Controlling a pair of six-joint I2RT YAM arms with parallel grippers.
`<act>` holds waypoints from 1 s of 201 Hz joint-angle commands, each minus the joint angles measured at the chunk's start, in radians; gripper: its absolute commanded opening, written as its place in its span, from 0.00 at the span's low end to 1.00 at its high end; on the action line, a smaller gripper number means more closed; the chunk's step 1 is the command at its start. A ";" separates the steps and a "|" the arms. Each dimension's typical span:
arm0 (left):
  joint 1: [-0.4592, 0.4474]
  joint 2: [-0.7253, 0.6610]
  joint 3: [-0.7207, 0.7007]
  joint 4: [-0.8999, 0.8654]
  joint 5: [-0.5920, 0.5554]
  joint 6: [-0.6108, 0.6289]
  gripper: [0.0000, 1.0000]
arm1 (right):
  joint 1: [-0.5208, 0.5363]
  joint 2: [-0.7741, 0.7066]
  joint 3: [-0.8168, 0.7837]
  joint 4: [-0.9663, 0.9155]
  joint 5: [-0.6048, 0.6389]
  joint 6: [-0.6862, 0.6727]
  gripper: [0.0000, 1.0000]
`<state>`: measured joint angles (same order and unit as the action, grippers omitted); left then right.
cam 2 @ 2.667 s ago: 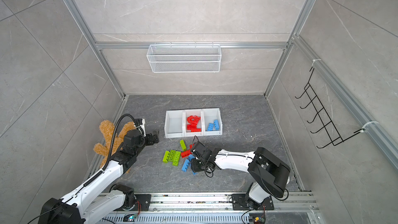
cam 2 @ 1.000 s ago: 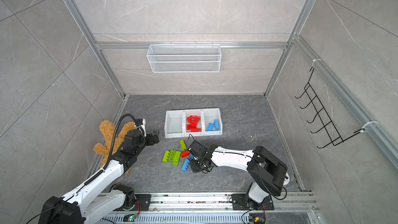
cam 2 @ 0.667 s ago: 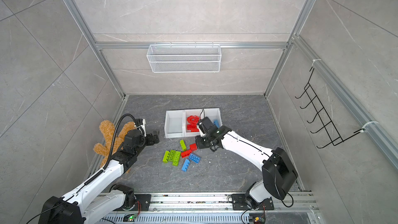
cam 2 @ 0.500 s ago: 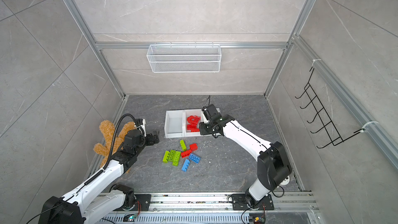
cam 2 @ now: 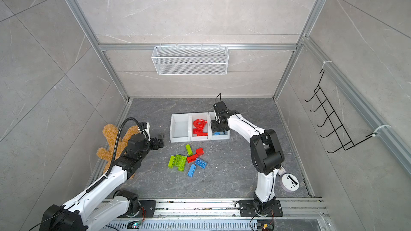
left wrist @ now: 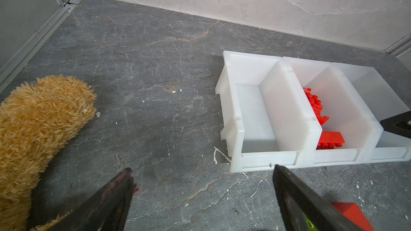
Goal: Sort the legos into containers by color
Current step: Place the lego in the container, then pick up the lego from the center of the table.
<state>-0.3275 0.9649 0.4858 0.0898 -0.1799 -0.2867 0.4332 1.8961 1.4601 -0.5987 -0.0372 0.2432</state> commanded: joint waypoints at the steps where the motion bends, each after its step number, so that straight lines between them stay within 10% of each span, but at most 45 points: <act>1: -0.005 -0.009 0.004 0.018 -0.004 0.008 0.99 | -0.001 -0.087 -0.018 -0.008 -0.014 -0.033 0.57; 82: -0.005 -0.019 0.003 0.013 -0.016 0.014 0.99 | 0.314 -0.338 -0.503 0.161 -0.295 -0.026 0.56; 201: -0.005 -0.002 0.007 0.014 -0.005 0.020 0.99 | 0.388 -0.132 -0.371 0.098 -0.141 -0.142 0.56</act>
<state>-0.3275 0.9775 0.4858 0.0898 -0.1802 -0.2848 0.8162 1.7348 1.0470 -0.4702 -0.2008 0.1413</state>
